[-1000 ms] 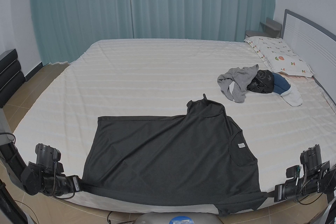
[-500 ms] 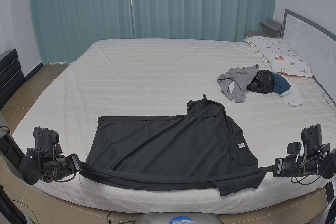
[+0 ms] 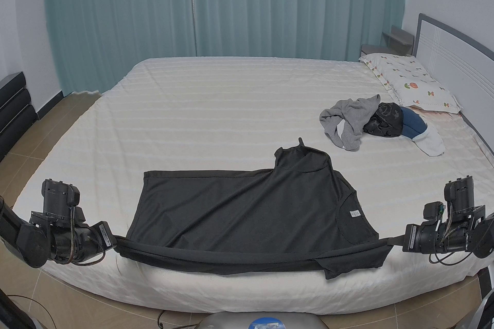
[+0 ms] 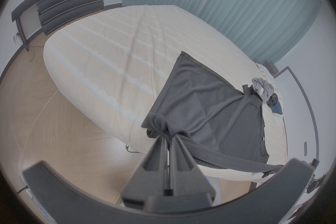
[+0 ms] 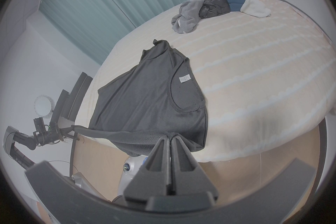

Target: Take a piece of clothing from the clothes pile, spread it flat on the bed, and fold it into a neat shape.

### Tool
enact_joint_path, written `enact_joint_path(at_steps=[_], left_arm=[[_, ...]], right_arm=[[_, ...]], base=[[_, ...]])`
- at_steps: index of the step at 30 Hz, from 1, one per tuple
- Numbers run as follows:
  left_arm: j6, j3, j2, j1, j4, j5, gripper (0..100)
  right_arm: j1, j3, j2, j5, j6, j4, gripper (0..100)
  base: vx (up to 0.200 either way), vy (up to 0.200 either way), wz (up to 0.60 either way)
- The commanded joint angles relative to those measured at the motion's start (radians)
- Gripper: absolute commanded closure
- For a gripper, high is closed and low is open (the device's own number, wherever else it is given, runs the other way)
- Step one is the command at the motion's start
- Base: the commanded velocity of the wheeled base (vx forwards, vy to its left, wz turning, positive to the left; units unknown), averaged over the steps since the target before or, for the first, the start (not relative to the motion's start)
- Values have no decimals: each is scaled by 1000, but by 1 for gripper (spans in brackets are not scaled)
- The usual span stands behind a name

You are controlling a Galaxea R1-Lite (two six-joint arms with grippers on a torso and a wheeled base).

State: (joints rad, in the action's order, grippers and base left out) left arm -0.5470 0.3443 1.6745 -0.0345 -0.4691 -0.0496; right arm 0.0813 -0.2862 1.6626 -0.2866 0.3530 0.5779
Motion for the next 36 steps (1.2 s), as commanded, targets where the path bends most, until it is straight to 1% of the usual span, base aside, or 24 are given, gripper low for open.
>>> enact_joint_path(at_steps=[1,6,11,23,36], left_arm=[[-1,-4,-47,-1,6,-1,100],[-2,24,-7,1,0,-13,100],[-4,73,93,-1,-3,-13,100],[-5,194,258,-1,-2,-12,100],[-5,318,421,-1,4,-10,100]], right_arm=[[-2,13,-44,-2,-2,0,100],[3,-7,-23,-2,-2,0,100],[8,-47,71,0,-2,2,100],[20,-212,249,6,-3,-7,100],[18,-334,399,7,-3,-9,100]], base=[[0,0,0],[0,0,0],[0,0,0],[0,0,0],[0,0,0]])
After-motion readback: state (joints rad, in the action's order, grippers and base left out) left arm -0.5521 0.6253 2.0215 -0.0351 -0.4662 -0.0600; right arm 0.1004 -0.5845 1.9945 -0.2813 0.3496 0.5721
